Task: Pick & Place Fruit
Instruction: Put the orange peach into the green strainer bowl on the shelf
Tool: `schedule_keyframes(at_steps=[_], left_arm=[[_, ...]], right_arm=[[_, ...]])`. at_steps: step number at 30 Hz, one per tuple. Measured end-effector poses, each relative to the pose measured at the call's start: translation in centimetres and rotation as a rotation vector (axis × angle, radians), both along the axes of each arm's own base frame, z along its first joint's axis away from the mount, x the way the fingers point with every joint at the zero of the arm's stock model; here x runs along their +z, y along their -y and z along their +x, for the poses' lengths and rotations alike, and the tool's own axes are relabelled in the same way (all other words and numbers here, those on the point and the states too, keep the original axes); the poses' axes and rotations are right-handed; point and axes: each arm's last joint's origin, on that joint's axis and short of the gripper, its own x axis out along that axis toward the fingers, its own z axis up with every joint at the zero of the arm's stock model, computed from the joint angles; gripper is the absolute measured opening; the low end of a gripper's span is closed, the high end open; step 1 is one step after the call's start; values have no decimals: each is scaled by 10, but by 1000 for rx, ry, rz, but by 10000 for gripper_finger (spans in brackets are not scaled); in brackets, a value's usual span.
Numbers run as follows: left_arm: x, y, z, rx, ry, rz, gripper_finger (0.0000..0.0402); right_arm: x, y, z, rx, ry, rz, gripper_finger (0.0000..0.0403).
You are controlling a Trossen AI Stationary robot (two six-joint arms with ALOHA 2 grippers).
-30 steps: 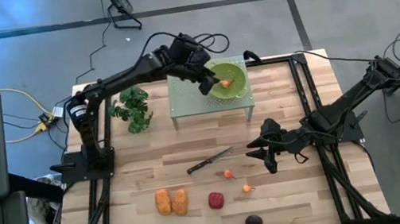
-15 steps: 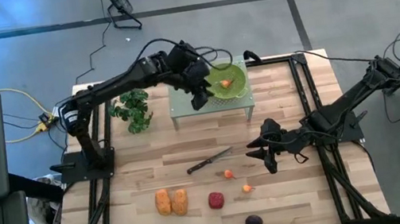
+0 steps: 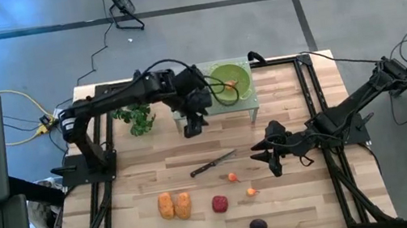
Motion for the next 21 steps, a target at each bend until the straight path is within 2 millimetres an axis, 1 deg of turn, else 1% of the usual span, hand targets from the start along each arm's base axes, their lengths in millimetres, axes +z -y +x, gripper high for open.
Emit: schedule_keyframes(at_steps=[4, 6, 11, 17, 21], left_arm=[[-2, 9, -1, -18, -31, 9, 184], [-6, 13, 0, -24, -48, 16, 184], [-30, 22, -2, -17, -121, 12, 184], [-47, 29, -12, 8, -128, 13, 184], [-50, 30, -27, 41, -97, 1, 184]], right_arm=[[0, 0, 0, 0, 0, 0, 144], [0, 0, 0, 0, 0, 0, 144], [0, 0, 0, 0, 0, 0, 144], [0, 0, 0, -1, 0, 0, 144], [0, 0, 0, 0, 1, 1, 144]])
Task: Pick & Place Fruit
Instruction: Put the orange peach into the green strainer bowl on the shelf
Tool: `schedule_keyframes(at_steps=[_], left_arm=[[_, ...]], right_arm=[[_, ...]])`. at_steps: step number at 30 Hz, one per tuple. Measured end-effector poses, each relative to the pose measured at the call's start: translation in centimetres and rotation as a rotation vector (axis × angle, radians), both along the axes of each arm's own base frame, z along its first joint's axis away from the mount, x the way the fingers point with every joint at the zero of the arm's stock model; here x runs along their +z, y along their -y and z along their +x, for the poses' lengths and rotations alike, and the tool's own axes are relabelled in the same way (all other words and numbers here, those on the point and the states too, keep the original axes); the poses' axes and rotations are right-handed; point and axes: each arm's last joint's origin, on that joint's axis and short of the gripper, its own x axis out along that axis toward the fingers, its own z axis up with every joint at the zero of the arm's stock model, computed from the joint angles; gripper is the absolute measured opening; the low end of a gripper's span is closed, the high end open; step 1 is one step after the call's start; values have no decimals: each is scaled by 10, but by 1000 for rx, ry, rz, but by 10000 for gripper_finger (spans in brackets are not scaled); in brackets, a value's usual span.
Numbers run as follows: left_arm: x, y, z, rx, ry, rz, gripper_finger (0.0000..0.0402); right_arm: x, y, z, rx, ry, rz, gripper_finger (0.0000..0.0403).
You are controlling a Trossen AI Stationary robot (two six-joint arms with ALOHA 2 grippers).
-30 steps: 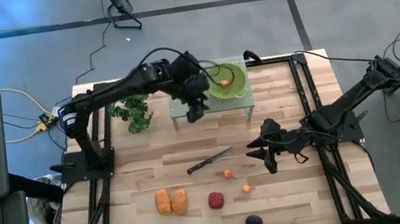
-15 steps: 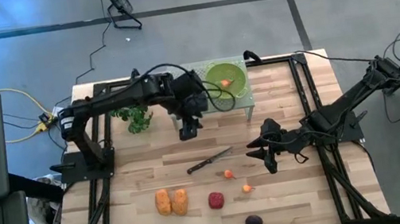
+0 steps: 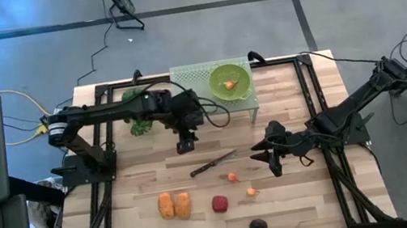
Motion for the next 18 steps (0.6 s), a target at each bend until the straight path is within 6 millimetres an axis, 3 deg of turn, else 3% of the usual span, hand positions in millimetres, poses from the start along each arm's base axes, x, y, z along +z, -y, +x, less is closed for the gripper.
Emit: schedule_keyframes(at_steps=[12, 18], left_arm=[[-18, 5, -45, 101, 107, -57, 183], [-30, 19, -63, 103, 166, -73, 183]], right_arm=[[2, -1, 1, 0, 25, 13, 144], [2, -1, 1, 2, 26, 15, 144]])
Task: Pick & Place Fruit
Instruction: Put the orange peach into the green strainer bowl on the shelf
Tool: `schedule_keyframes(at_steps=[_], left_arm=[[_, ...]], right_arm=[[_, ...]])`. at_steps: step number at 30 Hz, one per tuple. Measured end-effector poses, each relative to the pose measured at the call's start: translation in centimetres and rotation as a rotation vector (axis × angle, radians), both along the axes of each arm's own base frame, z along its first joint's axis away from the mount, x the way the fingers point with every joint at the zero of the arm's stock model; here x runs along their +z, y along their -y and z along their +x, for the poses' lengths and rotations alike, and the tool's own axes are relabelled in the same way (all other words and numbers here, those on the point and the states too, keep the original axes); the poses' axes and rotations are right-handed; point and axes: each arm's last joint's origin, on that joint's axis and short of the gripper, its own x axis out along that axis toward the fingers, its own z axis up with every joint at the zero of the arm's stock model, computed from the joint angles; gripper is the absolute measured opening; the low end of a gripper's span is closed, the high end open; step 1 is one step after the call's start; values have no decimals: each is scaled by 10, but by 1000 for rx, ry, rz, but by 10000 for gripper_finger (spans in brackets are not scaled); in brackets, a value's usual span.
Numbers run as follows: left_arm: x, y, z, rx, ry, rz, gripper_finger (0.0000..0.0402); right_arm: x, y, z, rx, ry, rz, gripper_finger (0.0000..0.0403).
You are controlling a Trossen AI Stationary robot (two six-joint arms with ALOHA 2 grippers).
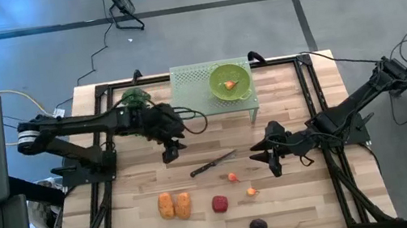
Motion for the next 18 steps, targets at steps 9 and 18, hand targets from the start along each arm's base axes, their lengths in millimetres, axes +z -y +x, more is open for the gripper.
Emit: schedule_keyframes(at_steps=[9, 18], left_arm=[[-7, 29, -21, 13, 125, 11, 183], [-15, 60, -29, 20, 169, 73, 183]], right_arm=[[2, -1, 1, 0, 26, 14, 144], [4, -1, 3, 1, 45, 23, 144]])
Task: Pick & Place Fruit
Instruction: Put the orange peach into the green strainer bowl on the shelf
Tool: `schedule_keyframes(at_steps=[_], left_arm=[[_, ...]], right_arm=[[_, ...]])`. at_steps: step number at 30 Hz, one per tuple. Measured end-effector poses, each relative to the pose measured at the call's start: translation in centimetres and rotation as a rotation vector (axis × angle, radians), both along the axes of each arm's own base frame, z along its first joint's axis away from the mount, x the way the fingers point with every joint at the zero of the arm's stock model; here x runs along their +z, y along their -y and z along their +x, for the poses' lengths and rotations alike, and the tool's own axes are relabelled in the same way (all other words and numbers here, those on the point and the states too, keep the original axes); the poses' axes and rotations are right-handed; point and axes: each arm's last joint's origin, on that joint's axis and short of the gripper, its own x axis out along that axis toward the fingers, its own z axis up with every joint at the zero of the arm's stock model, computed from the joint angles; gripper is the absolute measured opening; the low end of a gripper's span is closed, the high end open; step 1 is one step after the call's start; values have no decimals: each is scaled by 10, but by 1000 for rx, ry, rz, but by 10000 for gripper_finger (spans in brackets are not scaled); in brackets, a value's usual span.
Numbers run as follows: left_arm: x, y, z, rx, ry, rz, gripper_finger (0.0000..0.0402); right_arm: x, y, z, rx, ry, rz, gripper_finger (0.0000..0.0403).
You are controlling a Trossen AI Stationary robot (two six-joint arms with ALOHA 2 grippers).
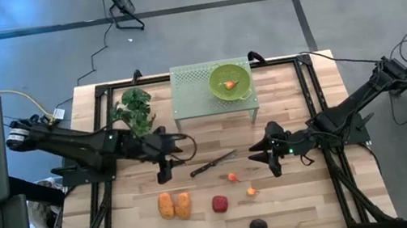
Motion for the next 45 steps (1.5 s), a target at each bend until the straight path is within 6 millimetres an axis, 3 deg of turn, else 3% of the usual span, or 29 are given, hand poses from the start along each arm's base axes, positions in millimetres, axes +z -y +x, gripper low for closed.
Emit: schedule_keyframes(at_steps=[8, 18, 24, 33, 38, 45], left_arm=[[-19, 15, -4, 15, 21, -24, 183], [-52, 17, -9, 53, 35, -133, 183], [-63, 19, -12, 53, 43, -152, 183], [-56, 37, -12, -18, 162, -133, 183], [-52, 37, -10, -20, 206, -120, 183], [-52, 37, -10, -28, 211, -105, 183]], right_arm=[[-15, -9, 14, 86, -43, -10, 144], [-42, -22, 38, 152, -62, -71, 144], [-47, -27, 44, 194, -51, -64, 169], [-51, -28, 48, 191, -34, -88, 196], [-50, -30, 52, 218, 15, -182, 194], [-64, -32, 59, 264, -15, -294, 194]])
